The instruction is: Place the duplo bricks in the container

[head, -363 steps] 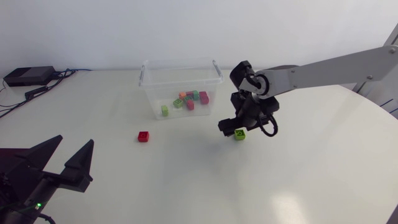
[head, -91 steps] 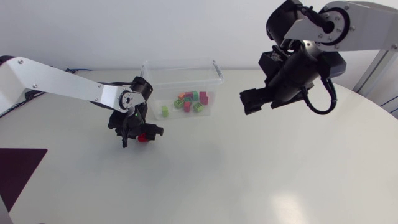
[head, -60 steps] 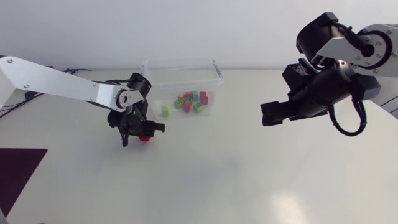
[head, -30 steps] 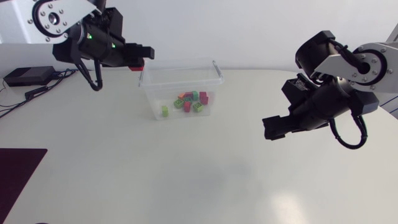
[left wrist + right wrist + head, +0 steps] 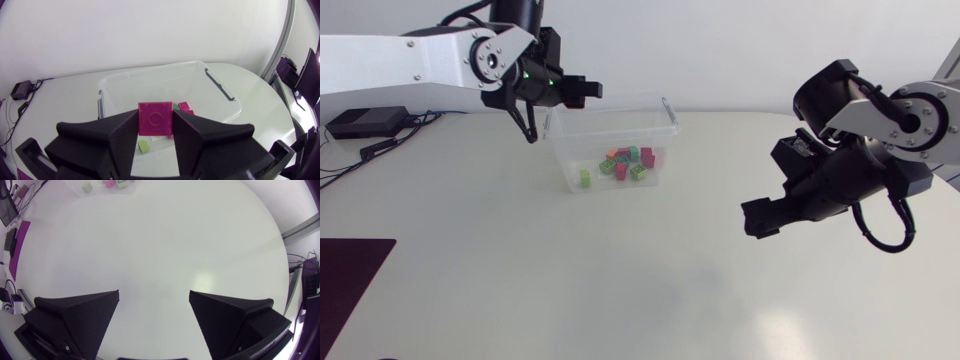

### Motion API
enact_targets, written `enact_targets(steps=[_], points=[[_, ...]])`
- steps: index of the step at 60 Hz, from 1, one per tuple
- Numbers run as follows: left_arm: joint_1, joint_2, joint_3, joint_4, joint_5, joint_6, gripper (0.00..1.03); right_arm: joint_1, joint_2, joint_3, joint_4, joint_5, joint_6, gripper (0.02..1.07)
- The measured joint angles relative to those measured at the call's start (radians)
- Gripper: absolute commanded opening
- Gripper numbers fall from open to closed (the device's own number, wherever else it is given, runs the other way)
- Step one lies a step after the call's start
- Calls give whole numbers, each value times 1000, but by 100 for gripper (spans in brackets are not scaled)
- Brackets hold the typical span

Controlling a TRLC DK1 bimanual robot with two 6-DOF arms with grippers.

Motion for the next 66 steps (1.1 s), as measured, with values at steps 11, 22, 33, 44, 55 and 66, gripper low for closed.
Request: enact_targets(steps=[11, 22, 33, 44, 55, 66], points=[[6, 106, 92, -4, 18, 8, 70, 3, -8, -13, 0, -7, 0, 103], [6, 140, 138, -24, 18, 12, 100, 3, -10, -13, 0, -7, -3, 103], [6, 135, 147, -48, 18, 20, 100, 7, -23, -13, 0, -6, -3, 103], [27, -11, 124, -84, 22, 42, 100, 6, -101, -13, -2, -2, -11, 103], [100, -261, 24, -81, 19, 61, 100, -16, -197, -13, -9, 9, -26, 103], [140, -480, -177, -56, 14, 106, 100, -71, -295, -22, -8, 21, -58, 103]])
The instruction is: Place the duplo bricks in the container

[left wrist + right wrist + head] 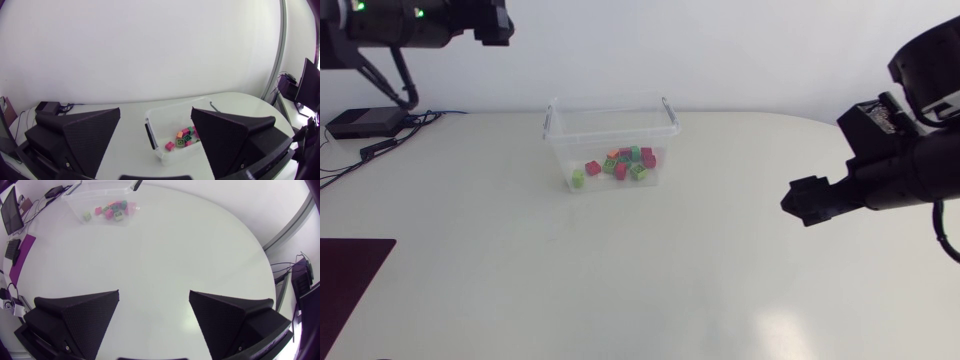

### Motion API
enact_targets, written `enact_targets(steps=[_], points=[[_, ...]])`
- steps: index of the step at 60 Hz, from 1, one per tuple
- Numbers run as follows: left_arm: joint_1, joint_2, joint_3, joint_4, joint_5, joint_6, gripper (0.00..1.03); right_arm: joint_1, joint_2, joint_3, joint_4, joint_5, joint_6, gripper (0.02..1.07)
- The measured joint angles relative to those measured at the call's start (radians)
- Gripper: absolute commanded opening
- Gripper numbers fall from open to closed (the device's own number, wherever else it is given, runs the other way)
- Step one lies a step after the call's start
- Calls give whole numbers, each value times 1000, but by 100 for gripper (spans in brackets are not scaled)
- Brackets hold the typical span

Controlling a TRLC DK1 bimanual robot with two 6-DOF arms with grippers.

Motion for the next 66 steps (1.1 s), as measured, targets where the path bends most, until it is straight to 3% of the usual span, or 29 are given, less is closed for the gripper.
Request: enact_targets(steps=[31, 66], points=[[118, -562, -573, 148, -34, 147, 100, -203, -294, -223, 194, 10, -137, 103], [159, -1154, -988, 181, -38, 195, 99, -278, -540, -451, 394, 6, -185, 103]])
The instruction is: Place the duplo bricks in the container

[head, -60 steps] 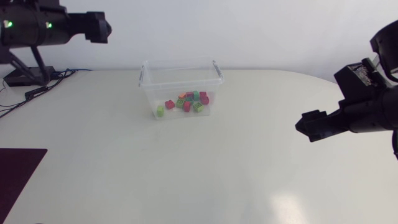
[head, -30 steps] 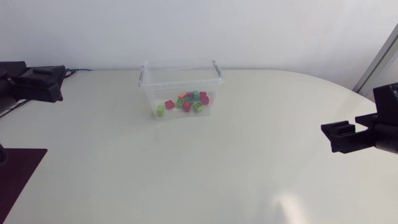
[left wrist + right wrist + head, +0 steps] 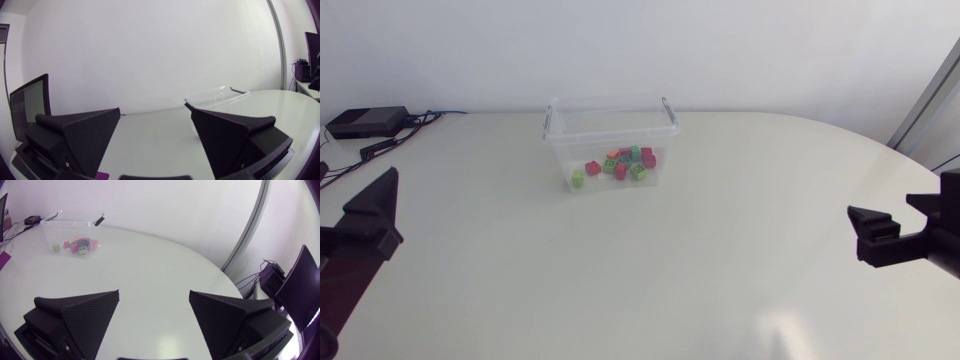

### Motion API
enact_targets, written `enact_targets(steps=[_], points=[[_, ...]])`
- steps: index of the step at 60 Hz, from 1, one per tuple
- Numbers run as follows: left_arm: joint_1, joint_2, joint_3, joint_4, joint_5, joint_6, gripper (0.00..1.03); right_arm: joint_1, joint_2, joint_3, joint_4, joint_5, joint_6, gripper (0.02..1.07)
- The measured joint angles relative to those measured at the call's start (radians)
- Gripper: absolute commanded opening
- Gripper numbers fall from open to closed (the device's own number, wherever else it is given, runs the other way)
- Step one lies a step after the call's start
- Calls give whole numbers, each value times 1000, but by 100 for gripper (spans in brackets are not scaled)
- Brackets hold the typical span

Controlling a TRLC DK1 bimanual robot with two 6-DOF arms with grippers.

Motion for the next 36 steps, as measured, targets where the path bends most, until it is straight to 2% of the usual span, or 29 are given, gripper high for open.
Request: enact_targets(steps=[10, 36], points=[[2, -97, -78, 7, 1, -1, 99, 0, -35, -32, 50, -8, -7, 103], [23, -127, -201, 60, 51, -59, 99, 10, -241, -267, 243, -23, 76, 103]])
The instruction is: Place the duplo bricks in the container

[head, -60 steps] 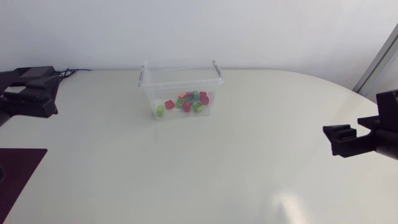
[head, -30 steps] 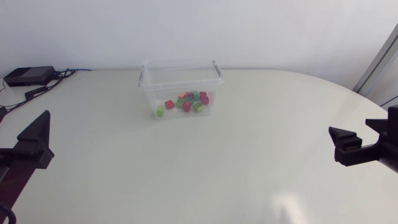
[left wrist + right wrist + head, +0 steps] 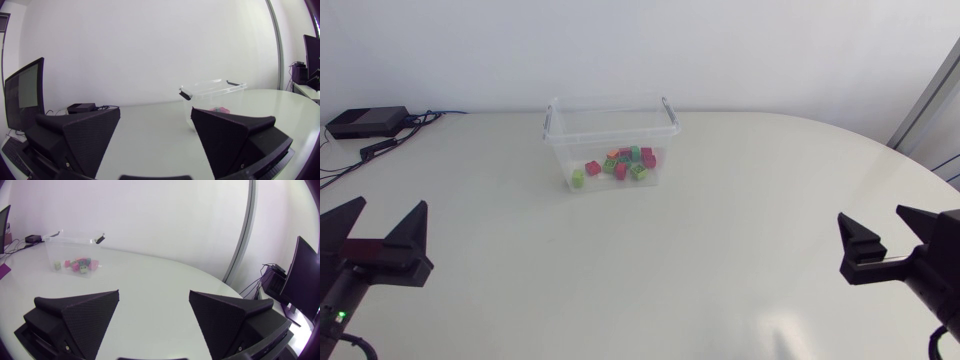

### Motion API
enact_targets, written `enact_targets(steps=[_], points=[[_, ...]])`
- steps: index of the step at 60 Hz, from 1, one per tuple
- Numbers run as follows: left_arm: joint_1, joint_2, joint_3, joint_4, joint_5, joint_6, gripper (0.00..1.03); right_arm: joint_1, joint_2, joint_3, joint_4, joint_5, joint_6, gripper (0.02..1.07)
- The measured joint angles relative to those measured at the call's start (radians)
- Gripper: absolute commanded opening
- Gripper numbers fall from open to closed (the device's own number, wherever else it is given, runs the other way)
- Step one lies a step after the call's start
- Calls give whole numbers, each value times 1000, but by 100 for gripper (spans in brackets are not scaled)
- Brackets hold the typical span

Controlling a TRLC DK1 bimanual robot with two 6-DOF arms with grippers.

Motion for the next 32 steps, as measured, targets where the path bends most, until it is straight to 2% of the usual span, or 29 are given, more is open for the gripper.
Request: enact_targets(steps=[26, 32], points=[[24, -26, -126, 47, 63, -92, 99, 21, -212, -232, 203, -1, 122, 103], [25, -31, -135, 53, 67, -101, 99, 26, -229, -253, 211, -3, 136, 103]])
